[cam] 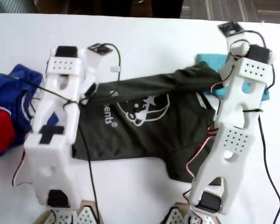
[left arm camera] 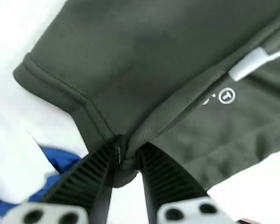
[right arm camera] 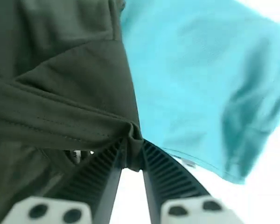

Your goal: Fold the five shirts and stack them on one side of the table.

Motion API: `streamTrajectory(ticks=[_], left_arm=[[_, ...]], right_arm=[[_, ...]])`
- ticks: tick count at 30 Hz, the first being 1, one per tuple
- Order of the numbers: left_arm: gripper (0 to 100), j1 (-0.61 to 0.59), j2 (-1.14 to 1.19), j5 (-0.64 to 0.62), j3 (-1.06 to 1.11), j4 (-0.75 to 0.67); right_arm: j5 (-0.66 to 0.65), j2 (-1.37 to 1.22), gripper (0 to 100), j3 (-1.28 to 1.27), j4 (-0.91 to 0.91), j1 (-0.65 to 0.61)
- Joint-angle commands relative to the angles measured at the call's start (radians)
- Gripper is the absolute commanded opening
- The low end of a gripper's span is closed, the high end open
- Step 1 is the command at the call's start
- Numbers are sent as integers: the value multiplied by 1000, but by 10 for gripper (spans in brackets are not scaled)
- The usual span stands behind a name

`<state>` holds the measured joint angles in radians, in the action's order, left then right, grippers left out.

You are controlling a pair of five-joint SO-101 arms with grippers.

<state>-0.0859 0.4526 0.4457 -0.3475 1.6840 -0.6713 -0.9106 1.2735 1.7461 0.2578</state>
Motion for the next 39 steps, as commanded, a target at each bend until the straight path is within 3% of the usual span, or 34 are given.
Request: streamTrajectory(ticks=[1,13,19,27,39], left_arm=[[27,8,-176,3,153,-81],[27,5,-384,5,440,-155],[27,5,-431,32,507,-155],[27,0,-509,34,619,-157],[27,0,-678,92,951,-288]], right_arm=[[-11,147,20,-64,22,16],[-11,499,21,-594,-5,-25],[-11,704,21,-1005,-196,-22],[-86,1175,20,-1640,-478,-16],[-233,1521,20,-2025,-484,88]])
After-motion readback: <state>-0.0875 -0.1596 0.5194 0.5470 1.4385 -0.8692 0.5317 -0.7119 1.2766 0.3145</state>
